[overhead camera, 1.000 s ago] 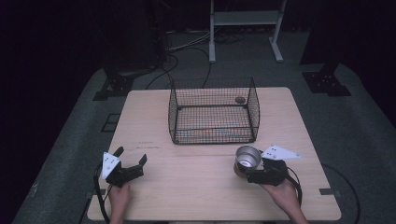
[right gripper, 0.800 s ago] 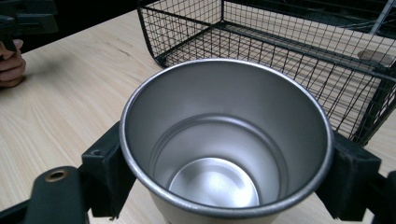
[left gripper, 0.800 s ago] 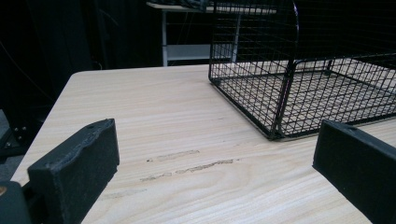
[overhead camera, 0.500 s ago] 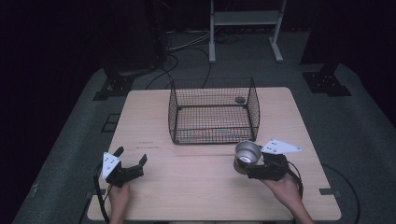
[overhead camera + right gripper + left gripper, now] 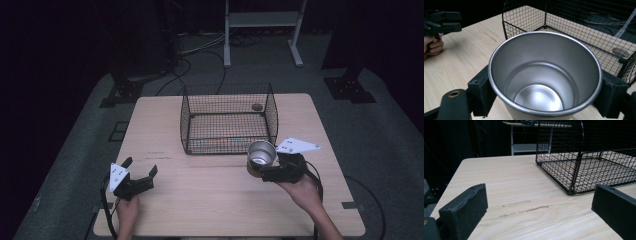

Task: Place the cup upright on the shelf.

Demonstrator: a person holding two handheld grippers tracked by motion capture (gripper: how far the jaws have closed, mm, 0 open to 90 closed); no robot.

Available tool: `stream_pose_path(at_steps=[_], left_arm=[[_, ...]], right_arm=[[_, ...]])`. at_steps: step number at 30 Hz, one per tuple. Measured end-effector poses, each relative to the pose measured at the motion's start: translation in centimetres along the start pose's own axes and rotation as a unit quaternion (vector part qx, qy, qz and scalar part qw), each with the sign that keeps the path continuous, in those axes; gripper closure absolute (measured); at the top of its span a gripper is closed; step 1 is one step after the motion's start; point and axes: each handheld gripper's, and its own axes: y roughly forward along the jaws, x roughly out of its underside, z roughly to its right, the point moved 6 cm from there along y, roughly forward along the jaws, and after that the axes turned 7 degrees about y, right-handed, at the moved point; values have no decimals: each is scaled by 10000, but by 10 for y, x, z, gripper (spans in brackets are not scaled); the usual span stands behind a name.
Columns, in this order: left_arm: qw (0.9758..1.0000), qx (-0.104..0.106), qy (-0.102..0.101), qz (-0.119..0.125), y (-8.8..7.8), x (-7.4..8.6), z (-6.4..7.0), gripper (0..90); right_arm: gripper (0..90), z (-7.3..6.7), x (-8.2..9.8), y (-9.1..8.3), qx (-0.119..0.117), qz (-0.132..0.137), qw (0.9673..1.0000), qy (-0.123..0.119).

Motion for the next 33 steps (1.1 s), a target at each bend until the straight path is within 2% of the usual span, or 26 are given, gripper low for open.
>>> stream_pose_path(at_steps=[10, 18, 33], left_arm=[[10000, -1, -7, 0, 0, 0, 0, 0], [10000, 3, -16, -13, 0, 0, 0, 0], [10000, 5, 0, -10, 0, 0, 0, 0]], right_arm=[[179, -2, -17, 3, -67, -36, 9999, -136], [179, -5, -41, 4, -122, 3, 9997, -231], [179, -1, -71, 10, -30, 58, 9996, -281]])
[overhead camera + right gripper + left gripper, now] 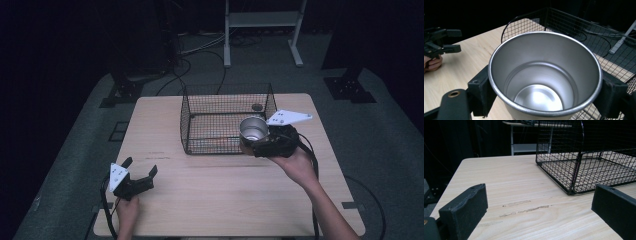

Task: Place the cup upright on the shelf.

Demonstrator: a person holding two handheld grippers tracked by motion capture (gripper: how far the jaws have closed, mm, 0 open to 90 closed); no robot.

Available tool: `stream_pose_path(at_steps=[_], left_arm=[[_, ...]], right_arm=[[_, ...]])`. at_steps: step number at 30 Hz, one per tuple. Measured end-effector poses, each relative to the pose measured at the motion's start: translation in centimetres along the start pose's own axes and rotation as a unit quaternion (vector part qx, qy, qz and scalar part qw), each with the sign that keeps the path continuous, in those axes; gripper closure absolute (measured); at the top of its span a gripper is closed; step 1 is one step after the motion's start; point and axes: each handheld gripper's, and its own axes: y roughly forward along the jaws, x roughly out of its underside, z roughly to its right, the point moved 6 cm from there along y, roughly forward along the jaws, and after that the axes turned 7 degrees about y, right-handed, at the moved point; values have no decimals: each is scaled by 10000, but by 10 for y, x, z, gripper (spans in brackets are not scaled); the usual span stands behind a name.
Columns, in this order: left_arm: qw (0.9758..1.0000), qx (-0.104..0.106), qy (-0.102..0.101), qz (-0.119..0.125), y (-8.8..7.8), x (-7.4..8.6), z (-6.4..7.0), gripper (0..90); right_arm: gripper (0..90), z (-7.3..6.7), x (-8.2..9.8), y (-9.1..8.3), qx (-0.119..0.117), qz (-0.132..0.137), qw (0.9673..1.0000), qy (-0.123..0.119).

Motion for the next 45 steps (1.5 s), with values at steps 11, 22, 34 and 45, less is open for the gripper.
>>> stream_pose_path(at_steps=[11, 22, 34, 45], left_arm=[[10000, -5, -11, 16, 0, 0, 0, 0], [10000, -6, 14, 9, 0, 0, 0, 0], [10000, -8, 1, 17, 0, 0, 0, 0], [10000, -6, -4, 11, 0, 0, 0, 0]], right_arm=[[179, 9, -23, 11, 97, 43, 9999, 46], [179, 12, -40, 20, 204, 52, 9998, -40], [179, 12, -66, 40, 262, 16, 9996, -135], [179, 24, -81, 65, 386, -104, 9992, -21]])
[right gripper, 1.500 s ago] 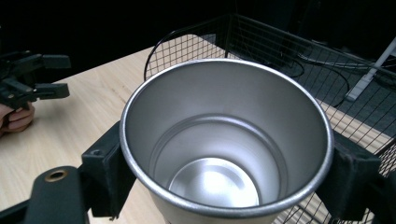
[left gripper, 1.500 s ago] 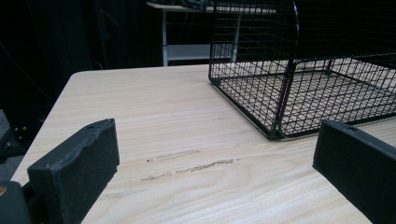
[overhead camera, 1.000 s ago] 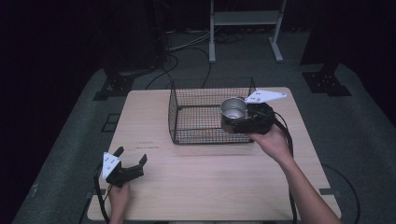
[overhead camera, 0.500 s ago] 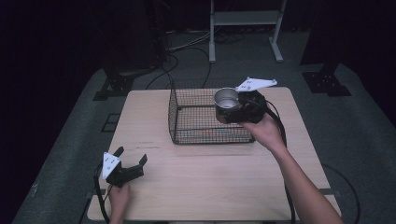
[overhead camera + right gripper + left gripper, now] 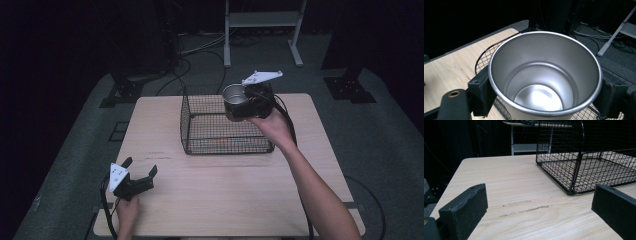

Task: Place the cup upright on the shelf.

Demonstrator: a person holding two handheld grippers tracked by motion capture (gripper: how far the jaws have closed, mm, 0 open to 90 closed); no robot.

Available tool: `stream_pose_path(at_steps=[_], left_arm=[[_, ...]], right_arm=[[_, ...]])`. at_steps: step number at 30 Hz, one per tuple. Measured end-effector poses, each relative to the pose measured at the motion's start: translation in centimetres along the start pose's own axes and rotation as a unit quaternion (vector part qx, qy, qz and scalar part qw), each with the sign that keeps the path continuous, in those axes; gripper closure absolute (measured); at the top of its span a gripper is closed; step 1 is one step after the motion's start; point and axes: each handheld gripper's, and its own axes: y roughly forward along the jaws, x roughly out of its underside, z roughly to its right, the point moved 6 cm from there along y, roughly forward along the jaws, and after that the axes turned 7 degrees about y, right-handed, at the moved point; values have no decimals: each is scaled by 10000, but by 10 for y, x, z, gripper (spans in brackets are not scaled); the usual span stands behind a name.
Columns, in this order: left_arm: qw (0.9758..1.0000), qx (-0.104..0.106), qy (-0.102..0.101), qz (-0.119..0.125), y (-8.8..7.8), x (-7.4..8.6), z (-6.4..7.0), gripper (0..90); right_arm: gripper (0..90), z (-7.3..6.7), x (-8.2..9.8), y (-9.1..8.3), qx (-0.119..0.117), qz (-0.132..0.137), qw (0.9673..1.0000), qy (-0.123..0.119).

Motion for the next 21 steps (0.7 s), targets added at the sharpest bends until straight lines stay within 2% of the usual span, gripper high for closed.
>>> stream_pose_path(at_steps=[3, 10, 12, 21], left_arm=[[10000, -4, -13, 6, 0, 0, 0, 0], [10000, -7, -37, 14, 0, 0, 0, 0], [10000, -9, -39, 11, 0, 0, 0, 0], [10000, -7, -14, -2, 0, 0, -1, 0]], right_arm=[[179, 1, -4, 7, 0, 17, 10000, 36], [179, 4, -11, 24, 58, -140, 9999, 52], [179, 6, -13, 31, 46, -168, 9998, 128], [179, 10, -11, 51, 82, -331, 9993, 168]])
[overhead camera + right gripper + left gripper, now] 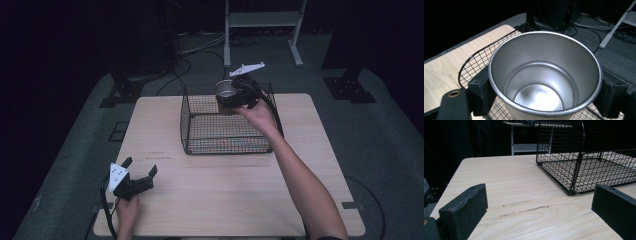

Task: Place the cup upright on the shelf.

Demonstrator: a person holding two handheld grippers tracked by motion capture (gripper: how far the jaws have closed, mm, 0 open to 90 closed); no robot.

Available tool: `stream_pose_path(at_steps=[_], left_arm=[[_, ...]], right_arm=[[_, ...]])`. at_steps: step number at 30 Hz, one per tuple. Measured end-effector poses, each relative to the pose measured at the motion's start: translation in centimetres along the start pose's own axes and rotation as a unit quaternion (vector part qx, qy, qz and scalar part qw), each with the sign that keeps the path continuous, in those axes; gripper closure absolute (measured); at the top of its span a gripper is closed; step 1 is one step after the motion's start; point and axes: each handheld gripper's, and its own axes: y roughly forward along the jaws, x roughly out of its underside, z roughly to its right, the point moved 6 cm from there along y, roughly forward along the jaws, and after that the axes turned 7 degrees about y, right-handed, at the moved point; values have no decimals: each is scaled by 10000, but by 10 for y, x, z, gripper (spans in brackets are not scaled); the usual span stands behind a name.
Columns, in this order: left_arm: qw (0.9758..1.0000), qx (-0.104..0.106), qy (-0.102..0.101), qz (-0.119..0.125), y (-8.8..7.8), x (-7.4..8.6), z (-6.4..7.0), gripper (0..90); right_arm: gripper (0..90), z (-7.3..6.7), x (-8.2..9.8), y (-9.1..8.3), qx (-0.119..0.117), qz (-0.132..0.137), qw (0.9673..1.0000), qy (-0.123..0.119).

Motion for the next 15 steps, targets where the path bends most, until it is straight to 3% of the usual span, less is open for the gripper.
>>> stream_pose_path(at_steps=[15], left_arm=[[10000, 3, -2, -2, 0, 0, 0, 0]], right_arm=[[179, 7, 7, 30, 48, -240, 9995, 177]])
